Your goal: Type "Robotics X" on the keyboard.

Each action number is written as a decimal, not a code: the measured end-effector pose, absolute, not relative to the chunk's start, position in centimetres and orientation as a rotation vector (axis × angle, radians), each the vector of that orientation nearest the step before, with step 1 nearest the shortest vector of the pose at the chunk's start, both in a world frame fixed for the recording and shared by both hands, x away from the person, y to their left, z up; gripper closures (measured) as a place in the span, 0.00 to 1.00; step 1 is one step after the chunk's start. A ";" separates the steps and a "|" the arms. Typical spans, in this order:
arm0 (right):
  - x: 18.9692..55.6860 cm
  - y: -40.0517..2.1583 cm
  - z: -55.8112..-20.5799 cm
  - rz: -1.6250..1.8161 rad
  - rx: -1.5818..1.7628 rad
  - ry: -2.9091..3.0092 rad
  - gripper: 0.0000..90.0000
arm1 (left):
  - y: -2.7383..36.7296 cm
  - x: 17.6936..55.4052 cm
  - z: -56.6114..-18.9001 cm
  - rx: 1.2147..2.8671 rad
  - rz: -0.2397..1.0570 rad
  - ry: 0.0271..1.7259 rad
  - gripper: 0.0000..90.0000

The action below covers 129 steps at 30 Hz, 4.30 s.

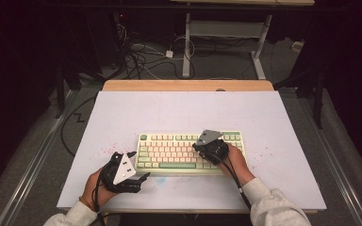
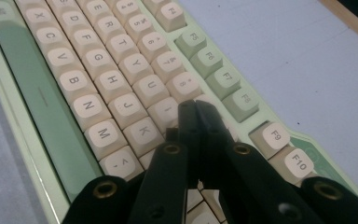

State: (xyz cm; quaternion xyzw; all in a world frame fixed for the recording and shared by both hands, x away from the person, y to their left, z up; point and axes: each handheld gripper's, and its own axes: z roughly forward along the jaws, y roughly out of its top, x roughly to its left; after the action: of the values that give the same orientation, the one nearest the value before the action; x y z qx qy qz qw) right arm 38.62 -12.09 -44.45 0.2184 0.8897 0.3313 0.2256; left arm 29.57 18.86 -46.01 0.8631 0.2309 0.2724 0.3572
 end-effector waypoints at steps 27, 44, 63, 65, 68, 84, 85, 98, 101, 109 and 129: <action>35.8 -14.1 -42.2 1.068 0.565 2.354 0.94 | 18.4 29.6 -46.2 2.255 0.704 0.583 0.20; 34.5 -16.0 -42.0 1.143 0.545 2.265 0.35 | 18.5 29.5 -46.1 2.254 0.705 0.583 0.20; 31.8 -18.9 -42.5 1.156 0.543 2.199 0.26 | 18.2 29.7 -45.6 2.222 0.689 0.623 0.26; 31.5 -19.3 -42.8 1.143 0.531 2.191 0.26 | 18.1 29.7 -45.6 2.221 0.675 0.628 0.31; 31.0 -20.1 -42.8 1.154 0.541 2.176 0.26 | 17.9 29.8 -45.6 2.221 0.665 0.638 0.38; 29.1 -23.2 -43.4 1.156 0.590 2.145 0.26 | 18.0 30.5 -45.3 2.267 0.559 0.657 0.97; 29.0 -23.3 -43.5 1.151 0.590 2.149 0.26 | 18.0 30.6 -45.2 2.273 0.553 0.656 0.97; 28.7 -23.3 -44.1 1.137 0.583 2.168 0.26 | 15.5 32.7 -44.0 2.310 0.517 0.618 0.97; 28.7 -23.2 -44.2 1.129 0.578 2.171 0.26 | 14.9 33.1 -43.9 2.315 0.502 0.612 0.97; 28.7 -23.1 -44.3 1.130 0.577 2.175 0.26 | 13.5 34.1 -43.6 2.323 0.499 0.596 0.97; 28.8 -22.9 -44.7 1.109 0.566 2.197 0.26 | 10.6 37.0 -44.1 2.388 0.478 0.581 0.97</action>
State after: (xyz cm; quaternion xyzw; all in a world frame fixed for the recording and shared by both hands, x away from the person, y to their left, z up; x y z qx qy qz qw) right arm 28.75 -22.86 -44.74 0.2136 0.8290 0.4186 0.3031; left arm 37.00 10.63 -44.06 0.9057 0.2203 0.1814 0.3134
